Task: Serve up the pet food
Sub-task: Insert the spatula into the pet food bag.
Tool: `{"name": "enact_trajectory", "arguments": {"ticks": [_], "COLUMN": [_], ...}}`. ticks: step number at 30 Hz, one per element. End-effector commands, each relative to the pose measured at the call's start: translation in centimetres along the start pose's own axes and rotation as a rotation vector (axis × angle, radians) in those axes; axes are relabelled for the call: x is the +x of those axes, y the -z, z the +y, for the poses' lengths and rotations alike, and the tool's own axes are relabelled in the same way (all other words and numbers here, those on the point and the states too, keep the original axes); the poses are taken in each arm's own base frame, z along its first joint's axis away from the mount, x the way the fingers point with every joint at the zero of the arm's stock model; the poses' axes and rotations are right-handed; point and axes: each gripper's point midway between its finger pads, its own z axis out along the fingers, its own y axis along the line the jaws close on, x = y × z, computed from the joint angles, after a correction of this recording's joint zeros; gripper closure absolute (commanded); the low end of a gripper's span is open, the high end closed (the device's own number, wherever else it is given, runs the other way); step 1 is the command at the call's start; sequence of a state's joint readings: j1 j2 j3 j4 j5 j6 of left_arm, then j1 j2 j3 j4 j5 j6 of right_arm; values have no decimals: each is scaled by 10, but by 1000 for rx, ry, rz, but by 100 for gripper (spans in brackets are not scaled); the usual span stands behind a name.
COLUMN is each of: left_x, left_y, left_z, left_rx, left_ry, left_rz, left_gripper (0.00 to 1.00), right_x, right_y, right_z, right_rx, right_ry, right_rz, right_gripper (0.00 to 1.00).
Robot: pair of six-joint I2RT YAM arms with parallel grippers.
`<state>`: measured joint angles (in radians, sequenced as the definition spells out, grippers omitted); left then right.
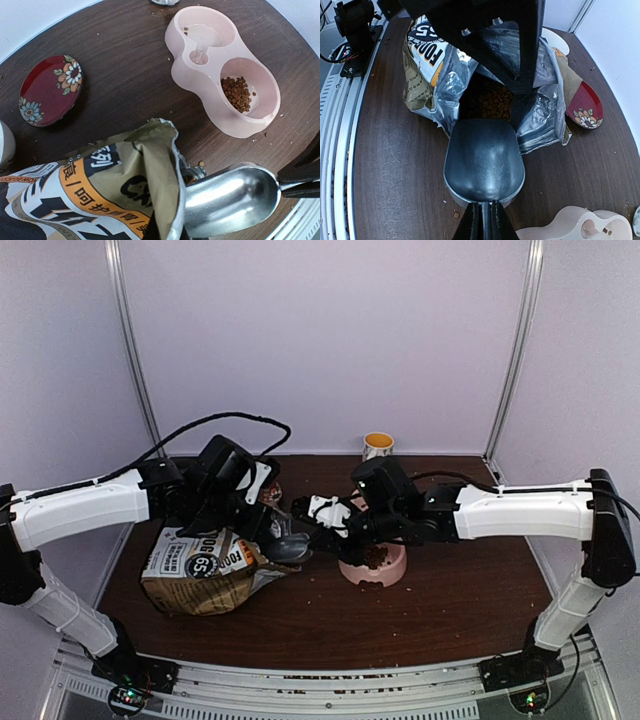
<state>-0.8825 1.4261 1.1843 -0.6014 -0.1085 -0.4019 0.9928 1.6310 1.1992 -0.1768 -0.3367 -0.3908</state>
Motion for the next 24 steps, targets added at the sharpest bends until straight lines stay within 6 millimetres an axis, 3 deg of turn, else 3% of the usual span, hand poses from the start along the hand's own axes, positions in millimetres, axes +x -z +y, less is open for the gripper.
{"name": "enact_trajectory", "arguments": {"ticks": [1,13,24], "left_x": [-52,-39,-29], "left_y": [28,26,20], "left_z": [-21,-22,-23], "left_rx": [97,112,121], "left_ry": [12,16,13], "left_rz": [-181,-144,-117], "left_gripper": [100,100,100], "right_x": [2,41,45], "right_y": [-8,-37,-60], "right_z": [1,-7,3], "right_rx": [-19,-8,-48], "right_ry": [42,26,1], "right_rz": [47,237,241], "right_gripper": [100,100,100]}}
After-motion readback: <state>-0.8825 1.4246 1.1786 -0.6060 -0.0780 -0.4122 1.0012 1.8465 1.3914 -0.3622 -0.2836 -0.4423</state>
